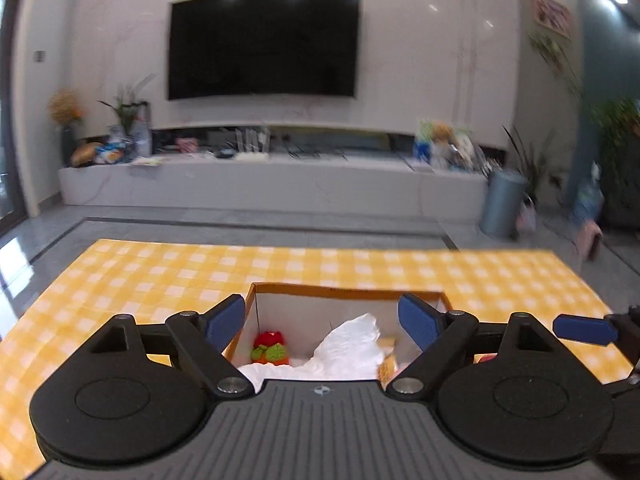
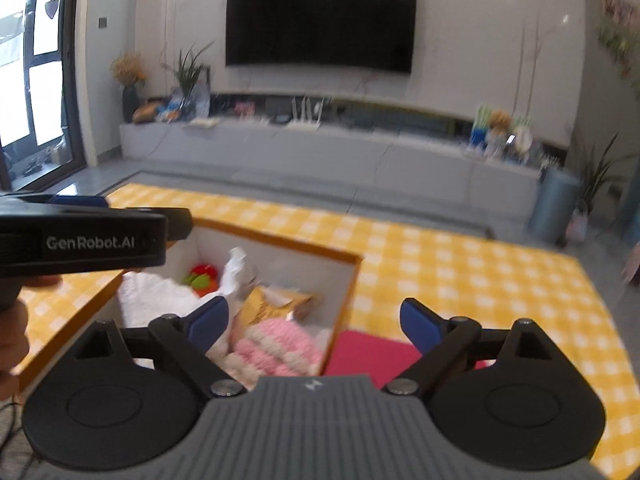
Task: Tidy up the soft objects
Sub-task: 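Carry the white cloth and pink item over the white box with both tools, then lower the pink crocheted item into the white box and open the right tool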
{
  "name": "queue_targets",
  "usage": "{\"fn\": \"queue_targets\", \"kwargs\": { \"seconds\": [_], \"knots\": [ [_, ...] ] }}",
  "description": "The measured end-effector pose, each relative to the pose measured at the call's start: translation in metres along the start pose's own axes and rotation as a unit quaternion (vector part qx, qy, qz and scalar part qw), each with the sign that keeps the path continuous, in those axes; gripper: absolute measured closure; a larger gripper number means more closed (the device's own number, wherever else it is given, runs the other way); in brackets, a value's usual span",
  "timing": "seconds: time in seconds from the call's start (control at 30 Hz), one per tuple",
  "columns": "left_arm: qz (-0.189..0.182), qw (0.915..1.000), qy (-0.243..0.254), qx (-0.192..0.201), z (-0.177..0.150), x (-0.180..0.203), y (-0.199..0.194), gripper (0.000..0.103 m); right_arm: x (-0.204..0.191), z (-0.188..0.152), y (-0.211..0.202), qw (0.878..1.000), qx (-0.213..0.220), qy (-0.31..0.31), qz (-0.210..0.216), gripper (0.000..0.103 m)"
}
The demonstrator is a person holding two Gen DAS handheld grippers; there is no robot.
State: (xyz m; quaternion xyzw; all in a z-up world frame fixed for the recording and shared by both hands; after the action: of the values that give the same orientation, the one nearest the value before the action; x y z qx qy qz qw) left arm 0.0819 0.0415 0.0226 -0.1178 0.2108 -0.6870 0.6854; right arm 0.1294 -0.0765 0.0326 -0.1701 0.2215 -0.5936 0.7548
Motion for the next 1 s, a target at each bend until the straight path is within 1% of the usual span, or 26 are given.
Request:
{"fn": "queue_targets", "kwargs": {
  "seconds": [0.07,0.13,0.17,0.2,0.27,0.37,0.43,0.5,0.57,0.63,0.83,1.0],
  "knots": [
    [0.028,0.9991,0.025,0.018,-0.002,0.010,-0.009,0.002,0.003,-0.002,-0.003,1.000,0.020,-0.003,0.000,0.012],
    [0.061,0.9960,0.048,0.045,-0.007,0.018,-0.015,0.000,0.005,-0.004,-0.005,0.999,0.032,-0.003,0.008,0.012],
    [0.071,0.9949,0.053,0.048,-0.008,0.022,-0.015,0.000,0.006,-0.005,-0.007,0.999,0.037,-0.003,0.011,0.012],
    [0.072,0.9947,0.053,0.050,-0.010,0.024,-0.015,0.000,0.006,-0.006,-0.007,0.999,0.044,-0.004,0.013,0.012],
    [0.064,0.9958,0.039,0.053,-0.012,0.026,-0.016,0.000,0.006,-0.008,-0.008,0.999,0.050,-0.012,0.014,0.012],
    [0.048,0.9975,0.024,0.045,-0.016,0.024,-0.013,0.000,0.005,-0.014,-0.008,0.998,0.061,-0.021,0.024,0.012],
    [0.046,0.9976,0.020,0.048,-0.020,0.023,-0.014,0.000,0.004,-0.019,-0.009,0.996,0.080,-0.034,0.030,0.012],
    [0.050,0.9970,0.018,0.056,-0.024,0.023,-0.014,0.000,0.003,-0.023,-0.010,0.994,0.091,-0.047,0.026,0.012],
    [0.050,0.9973,0.011,0.052,-0.027,0.022,-0.015,0.000,0.004,-0.024,-0.006,0.995,0.087,-0.042,0.024,0.012],
    [0.038,0.9982,0.002,0.045,-0.028,0.020,-0.012,0.000,0.006,-0.025,-0.002,0.996,0.081,-0.029,0.022,0.012],
    [0.040,0.9986,0.010,0.035,-0.038,0.024,-0.007,0.000,0.011,-0.030,0.010,0.998,0.057,-0.021,0.017,0.012],
    [0.027,0.9991,-0.006,0.031,-0.046,0.025,-0.004,0.000,0.013,-0.034,0.016,0.999,0.047,-0.013,0.022,0.012]
  ]
}}
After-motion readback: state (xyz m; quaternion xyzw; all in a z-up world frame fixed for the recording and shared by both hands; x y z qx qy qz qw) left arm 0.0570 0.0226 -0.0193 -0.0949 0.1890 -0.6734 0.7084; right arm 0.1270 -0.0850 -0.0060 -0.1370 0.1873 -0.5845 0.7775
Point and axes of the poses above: each gripper's, at about its wrist camera, not at the fingertips, and y roughly the way its jaws point, x to its right, z to its top, the point moved 2 cm from there along y, roughly the way its jaws point, and after that the axes turned 10 degrees about y, right-handed, at the moved point
